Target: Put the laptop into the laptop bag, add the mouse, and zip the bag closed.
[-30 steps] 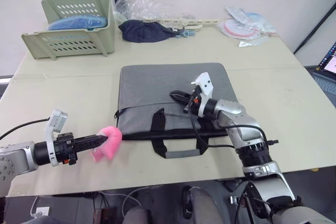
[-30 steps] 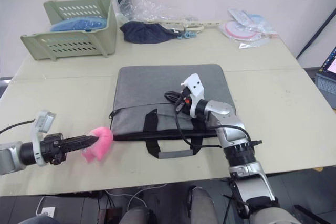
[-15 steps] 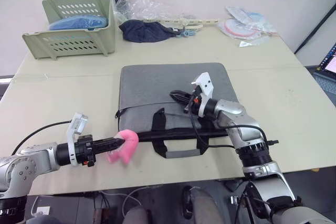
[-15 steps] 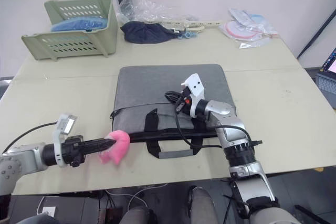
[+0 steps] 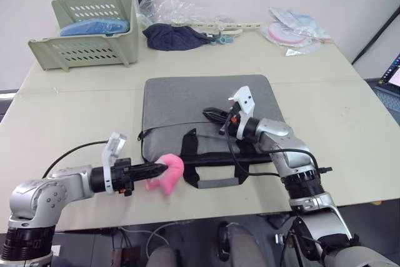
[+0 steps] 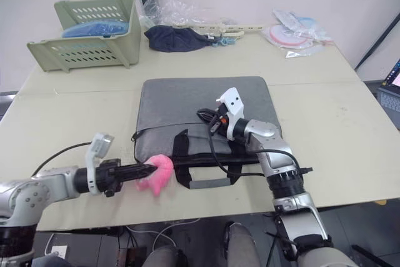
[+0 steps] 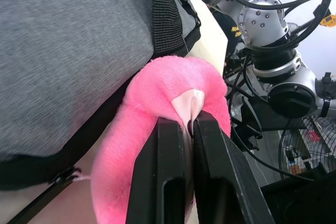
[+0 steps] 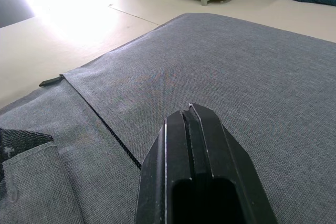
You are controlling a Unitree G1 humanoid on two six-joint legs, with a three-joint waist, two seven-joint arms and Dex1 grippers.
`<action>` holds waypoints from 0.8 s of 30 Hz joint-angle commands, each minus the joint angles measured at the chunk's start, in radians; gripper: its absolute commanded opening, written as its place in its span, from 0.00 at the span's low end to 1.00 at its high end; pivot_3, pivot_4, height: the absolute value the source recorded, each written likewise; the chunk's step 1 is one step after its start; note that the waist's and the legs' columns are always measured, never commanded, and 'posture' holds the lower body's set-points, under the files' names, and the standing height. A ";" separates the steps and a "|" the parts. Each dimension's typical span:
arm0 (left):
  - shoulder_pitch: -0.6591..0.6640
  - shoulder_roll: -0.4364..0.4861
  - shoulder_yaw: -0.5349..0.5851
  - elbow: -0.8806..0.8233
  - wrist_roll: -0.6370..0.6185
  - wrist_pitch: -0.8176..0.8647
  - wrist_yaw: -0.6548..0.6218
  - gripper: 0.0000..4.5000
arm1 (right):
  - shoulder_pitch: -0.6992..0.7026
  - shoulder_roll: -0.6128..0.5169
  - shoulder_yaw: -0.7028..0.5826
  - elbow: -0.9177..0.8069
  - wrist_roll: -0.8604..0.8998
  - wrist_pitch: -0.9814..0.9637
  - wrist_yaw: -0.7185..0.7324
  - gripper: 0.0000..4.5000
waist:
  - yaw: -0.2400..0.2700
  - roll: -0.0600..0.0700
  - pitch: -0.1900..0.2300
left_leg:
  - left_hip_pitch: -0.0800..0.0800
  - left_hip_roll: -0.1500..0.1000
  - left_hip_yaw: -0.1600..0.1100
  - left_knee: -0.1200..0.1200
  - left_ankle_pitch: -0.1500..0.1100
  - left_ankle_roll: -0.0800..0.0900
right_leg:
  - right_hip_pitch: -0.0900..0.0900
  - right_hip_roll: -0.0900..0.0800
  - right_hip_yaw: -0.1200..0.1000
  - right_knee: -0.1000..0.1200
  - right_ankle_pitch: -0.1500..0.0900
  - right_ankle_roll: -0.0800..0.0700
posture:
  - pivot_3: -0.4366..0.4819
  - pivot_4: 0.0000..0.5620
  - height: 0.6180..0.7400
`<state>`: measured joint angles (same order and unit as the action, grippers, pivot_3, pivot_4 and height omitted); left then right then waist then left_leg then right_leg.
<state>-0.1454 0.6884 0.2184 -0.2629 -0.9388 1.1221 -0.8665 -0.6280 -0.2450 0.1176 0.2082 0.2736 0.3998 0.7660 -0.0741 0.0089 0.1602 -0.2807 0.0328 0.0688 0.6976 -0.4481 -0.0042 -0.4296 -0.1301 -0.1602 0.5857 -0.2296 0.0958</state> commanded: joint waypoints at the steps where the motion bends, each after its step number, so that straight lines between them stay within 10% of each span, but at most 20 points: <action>1: -0.021 -0.012 -0.034 -0.021 -0.023 0.000 -0.013 0.01 | 0.054 -0.001 0.049 0.091 -0.047 0.050 -0.013 0.00 | 0.000 0.000 0.000 | 0.000 0.000 0.000 0.000 0.000 0.000 | 0.000 0.000 0.000 0.000 0.000 0.000 | 0.48 0.27 1.00; 24: -0.173 -0.105 -0.271 -0.080 0.014 -0.042 -0.043 0.01 | 0.048 0.006 0.045 0.094 -0.056 0.041 -0.017 0.00 | 0.016 0.003 -0.001 | 0.000 0.000 0.000 0.001 0.000 0.000 | 0.001 0.000 0.001 -0.001 0.000 0.000 | 0.48 0.27 1.00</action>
<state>-0.3065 0.6008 -0.0107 -0.2770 -0.9005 1.0869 -0.8692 -0.6273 -0.2459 0.1097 0.2094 0.2618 0.3961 0.7635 -0.0583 0.0124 0.1595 -0.2806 0.0328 0.0688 0.6987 -0.4481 -0.0041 -0.4290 -0.1298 -0.1590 0.5844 -0.2296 0.0958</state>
